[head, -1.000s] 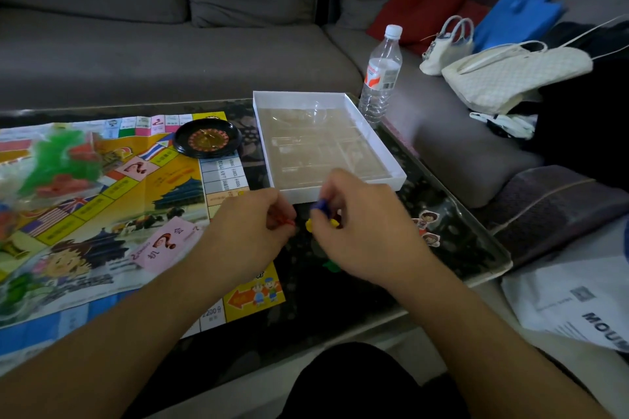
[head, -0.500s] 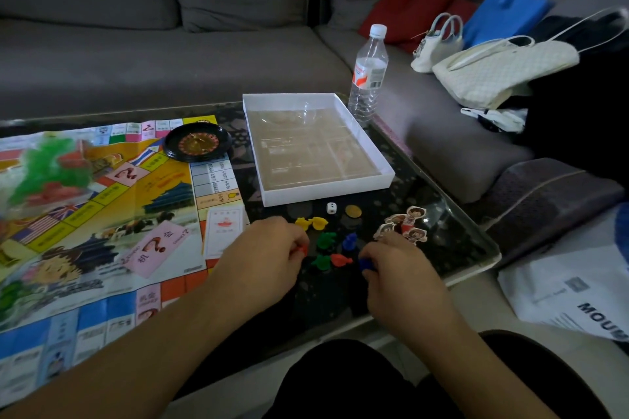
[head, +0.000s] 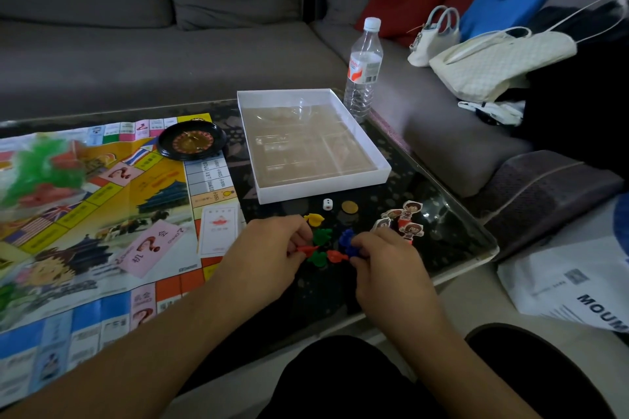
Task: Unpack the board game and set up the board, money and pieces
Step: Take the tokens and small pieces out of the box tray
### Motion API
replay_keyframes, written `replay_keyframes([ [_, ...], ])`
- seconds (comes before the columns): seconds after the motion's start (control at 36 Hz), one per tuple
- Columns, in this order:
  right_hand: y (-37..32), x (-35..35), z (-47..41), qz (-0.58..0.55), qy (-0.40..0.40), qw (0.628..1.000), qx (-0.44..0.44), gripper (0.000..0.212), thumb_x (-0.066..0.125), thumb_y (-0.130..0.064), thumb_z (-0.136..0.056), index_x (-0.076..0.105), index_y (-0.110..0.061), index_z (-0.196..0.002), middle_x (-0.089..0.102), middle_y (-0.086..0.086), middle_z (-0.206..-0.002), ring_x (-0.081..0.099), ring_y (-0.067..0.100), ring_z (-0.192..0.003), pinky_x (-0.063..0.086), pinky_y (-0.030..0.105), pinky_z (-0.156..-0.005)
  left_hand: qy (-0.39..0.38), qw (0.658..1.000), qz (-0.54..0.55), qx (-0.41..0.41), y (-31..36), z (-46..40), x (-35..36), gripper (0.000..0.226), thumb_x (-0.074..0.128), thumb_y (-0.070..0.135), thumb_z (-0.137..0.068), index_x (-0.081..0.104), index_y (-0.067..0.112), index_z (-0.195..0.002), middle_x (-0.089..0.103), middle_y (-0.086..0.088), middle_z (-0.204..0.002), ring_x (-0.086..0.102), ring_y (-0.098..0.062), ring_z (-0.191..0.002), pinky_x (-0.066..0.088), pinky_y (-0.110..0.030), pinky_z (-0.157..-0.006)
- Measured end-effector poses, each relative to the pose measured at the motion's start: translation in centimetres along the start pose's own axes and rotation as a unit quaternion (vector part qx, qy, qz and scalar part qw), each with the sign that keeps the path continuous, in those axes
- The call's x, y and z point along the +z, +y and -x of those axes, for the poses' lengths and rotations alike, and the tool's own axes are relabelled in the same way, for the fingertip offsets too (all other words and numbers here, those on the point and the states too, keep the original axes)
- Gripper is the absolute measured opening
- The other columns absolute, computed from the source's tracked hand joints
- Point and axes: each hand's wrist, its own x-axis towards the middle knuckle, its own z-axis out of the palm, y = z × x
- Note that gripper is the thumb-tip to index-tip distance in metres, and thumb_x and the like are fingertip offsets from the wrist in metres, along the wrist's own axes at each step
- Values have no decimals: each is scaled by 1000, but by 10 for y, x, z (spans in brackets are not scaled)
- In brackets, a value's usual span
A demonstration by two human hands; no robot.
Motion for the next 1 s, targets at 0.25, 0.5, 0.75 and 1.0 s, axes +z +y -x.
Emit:
replay_keyframes([
  [0.25,4,0,22,-48,88,995,3,23,64,-6,-96,68,-20,-113,59,-8,-104,56,6,-81,45,18,-67,26,999,33,-8,-9,4,-5,26,77,15,-91,70,35,-106,67,20,-93,62,4,-88,46,-7,-75],
  [0.5,4,-5,34,-62,67,995,31,22,64,-14,-97,67,-30,-111,57,-16,-105,57,0,-83,44,15,-65,19,999,43,-8,-3,0,-3,19,75,22,-94,74,37,-105,66,23,-91,61,7,-87,42,-4,-72],
  [0.75,5,-5,40,-74,51,994,56,25,64,-17,-97,64,-36,-113,54,-21,-104,57,0,-82,53,23,-67,26,998,53,-8,-7,8,-4,33,71,7,-88,64,36,-101,65,17,-97,63,1,-88,49,-11,-73],
  [1.0,5,1,39,-82,71,993,48,25,67,-14,-92,66,-34,-107,55,-21,-97,56,-1,-79,45,16,-60,29,994,-45,93,-5,16,9,19,68,49,-93,67,42,-110,52,24,-99,53,5,-90,48,-14,-76],
])
